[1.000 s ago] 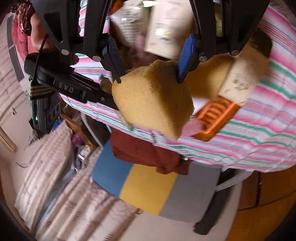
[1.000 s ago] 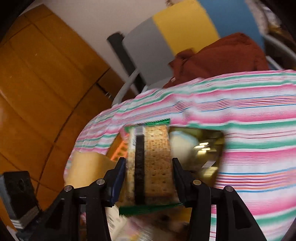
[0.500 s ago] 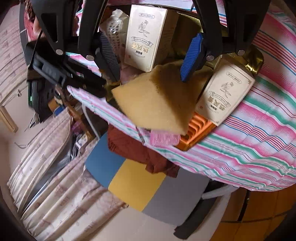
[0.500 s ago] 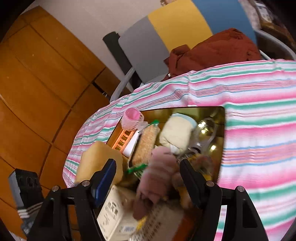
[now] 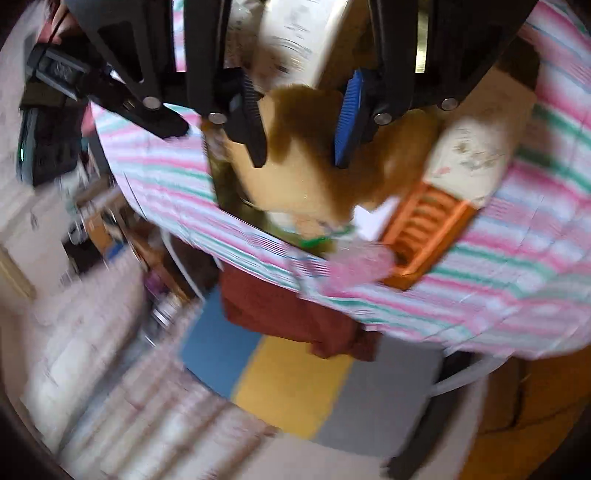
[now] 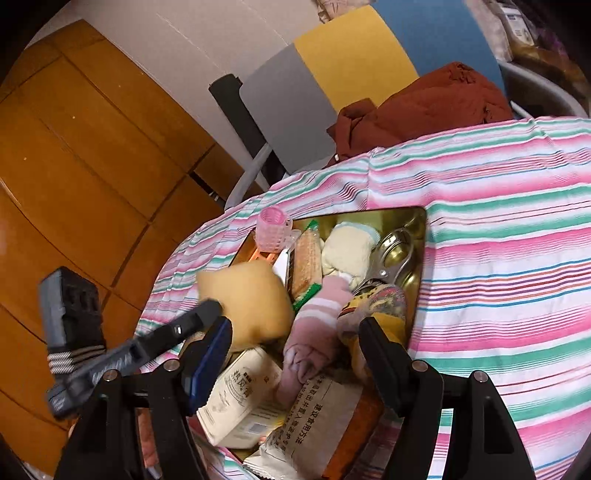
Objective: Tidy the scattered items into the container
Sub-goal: 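Lower the sponge and crackers into the tray and open both tools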
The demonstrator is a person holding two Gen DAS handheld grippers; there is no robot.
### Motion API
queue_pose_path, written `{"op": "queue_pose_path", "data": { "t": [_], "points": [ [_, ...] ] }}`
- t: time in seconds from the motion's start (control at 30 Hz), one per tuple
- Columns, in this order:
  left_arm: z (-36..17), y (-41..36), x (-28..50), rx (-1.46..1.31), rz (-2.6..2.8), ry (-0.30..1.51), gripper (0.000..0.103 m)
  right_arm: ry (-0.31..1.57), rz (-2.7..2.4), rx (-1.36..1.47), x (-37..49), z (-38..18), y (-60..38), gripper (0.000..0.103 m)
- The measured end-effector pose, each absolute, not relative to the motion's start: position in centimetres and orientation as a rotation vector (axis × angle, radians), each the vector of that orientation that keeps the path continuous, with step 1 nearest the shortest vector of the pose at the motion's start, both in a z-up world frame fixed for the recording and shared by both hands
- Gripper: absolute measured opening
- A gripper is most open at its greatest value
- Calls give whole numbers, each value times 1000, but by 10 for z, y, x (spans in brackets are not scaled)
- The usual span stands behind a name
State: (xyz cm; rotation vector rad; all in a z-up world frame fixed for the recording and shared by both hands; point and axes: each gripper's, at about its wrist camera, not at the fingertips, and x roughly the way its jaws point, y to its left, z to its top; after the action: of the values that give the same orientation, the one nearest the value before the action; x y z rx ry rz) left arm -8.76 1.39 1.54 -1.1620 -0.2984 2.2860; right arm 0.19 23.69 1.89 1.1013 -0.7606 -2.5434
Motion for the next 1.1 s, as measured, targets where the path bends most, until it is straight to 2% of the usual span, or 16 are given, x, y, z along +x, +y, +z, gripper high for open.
{"op": "queue_pose_path", "data": {
  "t": [0.1,0.23,0.47,0.6,0.67,0.73,0.8,1.0,1.1],
  "points": [
    [8,23,-82,-1208,2288,-220,34,-772,-2552,1093,4,20,242,72],
    [0,-17,-74,-1242,2291,-481,38,-712,-2551,1064,7,29,238,72],
    [-13,-25,-33,-1309,2379,-248,40,-624,-2505,1033,-17,40,208,72],
    [-22,-33,-27,-1333,2427,-240,40,-437,-2469,1022,-46,52,163,72],
    [-27,-42,-27,-1354,2428,-274,44,-354,-2458,1022,-60,53,142,72],
    [-27,-47,-26,-1352,2430,-294,39,-229,-2400,1064,-74,47,117,72],
    [-26,-46,-25,-1353,2438,-273,39,-100,-2402,1164,-82,35,105,65],
    [-25,-52,-26,-1348,2448,-334,38,-161,-2454,1223,-50,29,156,58],
    [-19,-56,-25,-1306,2471,-386,41,-196,-2446,1293,-32,21,177,53]
  ]
}}
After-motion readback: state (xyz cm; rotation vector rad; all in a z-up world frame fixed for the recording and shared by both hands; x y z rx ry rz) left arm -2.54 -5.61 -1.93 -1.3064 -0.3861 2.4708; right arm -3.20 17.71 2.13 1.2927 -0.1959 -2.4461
